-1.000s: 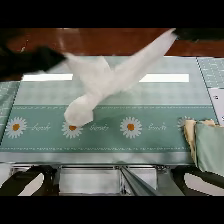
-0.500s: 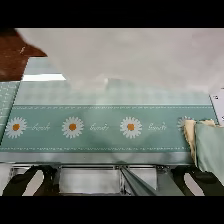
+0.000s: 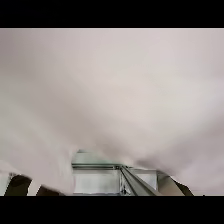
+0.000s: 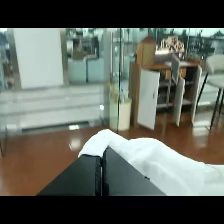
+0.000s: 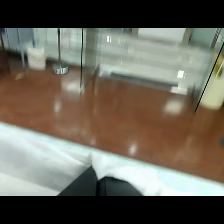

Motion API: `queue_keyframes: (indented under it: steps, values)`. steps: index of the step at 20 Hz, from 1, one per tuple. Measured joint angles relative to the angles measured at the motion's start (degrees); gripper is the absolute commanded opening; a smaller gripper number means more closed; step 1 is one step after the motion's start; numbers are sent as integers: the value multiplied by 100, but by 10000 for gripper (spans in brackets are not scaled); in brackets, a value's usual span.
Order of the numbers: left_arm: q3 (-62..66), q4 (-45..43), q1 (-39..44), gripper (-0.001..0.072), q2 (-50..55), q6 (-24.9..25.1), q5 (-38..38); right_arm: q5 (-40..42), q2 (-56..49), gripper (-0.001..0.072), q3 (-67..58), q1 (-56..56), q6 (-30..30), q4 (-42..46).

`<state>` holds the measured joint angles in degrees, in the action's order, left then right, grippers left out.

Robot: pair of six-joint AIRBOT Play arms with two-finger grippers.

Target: Fold the shirts.

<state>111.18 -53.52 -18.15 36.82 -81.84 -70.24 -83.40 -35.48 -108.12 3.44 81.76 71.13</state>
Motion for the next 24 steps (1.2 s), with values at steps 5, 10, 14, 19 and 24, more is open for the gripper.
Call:
queue_keyframes:
  steps: [5, 10, 14, 19, 24]
  values:
    - [-1727, -105, 437, 19, 260, 114, -72, 24, -319, 19, 1652, 0, 7, -396]
    - [-2863, -120, 944, 19, 1582, 527, 590, 1001, -1676, 19, 2920, -2, -289, -737]
    - [-2385, -76, 1045, 19, 3355, 562, 1554, 1825, -3611, 19, 2465, -7, -367, -914]
    - [-1480, -111, 1191, 19, 5283, 229, 1410, 2192, -5875, 19, 1058, 61, -136, -1132]
    - [-1248, -131, 1434, 508, 6264, 83, 977, 2295, -6966, 414, 566, 210, 103, -1541]
